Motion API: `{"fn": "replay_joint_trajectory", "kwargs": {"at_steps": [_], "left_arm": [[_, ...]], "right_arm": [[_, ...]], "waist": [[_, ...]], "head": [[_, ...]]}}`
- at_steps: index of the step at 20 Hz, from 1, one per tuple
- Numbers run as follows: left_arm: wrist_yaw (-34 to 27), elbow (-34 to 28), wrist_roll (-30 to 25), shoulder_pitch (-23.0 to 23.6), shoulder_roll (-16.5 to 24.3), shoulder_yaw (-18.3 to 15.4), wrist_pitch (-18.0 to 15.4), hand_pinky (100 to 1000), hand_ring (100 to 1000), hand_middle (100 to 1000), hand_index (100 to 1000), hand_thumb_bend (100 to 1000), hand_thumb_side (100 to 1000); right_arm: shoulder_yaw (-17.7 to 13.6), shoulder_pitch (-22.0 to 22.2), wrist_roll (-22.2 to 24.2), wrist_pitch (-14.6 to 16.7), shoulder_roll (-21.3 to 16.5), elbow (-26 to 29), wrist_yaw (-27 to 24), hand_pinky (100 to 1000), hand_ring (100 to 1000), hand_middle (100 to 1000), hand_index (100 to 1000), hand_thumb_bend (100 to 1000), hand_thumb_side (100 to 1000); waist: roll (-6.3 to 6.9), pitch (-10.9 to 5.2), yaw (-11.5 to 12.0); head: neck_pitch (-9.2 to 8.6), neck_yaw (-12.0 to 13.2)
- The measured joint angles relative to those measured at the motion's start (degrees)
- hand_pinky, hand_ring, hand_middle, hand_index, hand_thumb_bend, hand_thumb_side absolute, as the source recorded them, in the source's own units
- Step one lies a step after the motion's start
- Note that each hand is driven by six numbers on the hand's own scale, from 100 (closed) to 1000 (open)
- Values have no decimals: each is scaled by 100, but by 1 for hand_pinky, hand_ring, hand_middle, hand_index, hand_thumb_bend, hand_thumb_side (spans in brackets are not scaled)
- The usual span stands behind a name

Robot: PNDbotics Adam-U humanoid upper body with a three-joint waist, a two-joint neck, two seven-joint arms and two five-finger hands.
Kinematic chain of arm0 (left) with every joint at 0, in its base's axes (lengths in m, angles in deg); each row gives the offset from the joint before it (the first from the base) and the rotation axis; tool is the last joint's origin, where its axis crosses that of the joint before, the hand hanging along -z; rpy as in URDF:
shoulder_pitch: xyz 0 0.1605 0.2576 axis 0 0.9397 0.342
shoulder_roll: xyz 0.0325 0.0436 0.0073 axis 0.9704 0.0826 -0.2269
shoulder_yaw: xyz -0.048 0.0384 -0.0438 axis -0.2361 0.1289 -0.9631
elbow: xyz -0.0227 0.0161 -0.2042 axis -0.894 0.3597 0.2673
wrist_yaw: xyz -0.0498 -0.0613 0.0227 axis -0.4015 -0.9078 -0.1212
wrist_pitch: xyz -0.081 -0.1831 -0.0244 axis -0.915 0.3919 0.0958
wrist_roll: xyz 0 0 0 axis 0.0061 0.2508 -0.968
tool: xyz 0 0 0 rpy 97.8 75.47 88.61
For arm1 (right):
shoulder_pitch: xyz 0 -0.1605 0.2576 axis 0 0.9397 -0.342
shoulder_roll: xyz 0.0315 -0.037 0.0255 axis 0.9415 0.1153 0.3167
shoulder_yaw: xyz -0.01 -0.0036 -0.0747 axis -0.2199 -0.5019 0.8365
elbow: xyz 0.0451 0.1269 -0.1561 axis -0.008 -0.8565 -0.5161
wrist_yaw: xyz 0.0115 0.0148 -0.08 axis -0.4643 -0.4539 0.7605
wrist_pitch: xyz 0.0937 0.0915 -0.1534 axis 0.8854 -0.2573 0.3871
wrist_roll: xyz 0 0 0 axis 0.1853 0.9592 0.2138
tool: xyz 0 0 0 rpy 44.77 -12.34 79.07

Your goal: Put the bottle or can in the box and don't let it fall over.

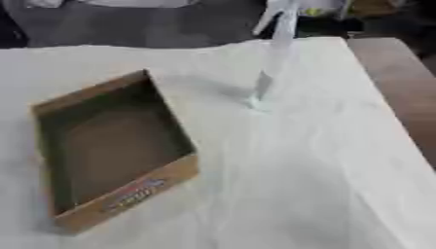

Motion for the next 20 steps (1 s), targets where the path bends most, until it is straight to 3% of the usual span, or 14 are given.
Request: {"fn": "replay_joint_trajectory", "kwargs": {"at_steps": [13, 20], "left_arm": [[13, 0, 19, 1, 2, 0, -6, 655, 491, 668, 821, 114, 764], [34, 0, 22, 3, 3, -1, -6, 654, 490, 667, 820, 113, 764]], "right_arm": [[0, 5, -6, 11, -1, 0, 26, 899, 940, 1000, 838, 250, 277], [-1, 80, -28, 82, -179, 0, 113, 900, 949, 1000, 842, 256, 280]], "waist": [[-1, 4, -2], [-4, 24, -6]], "head": [[6, 46], [-242, -99]]}}
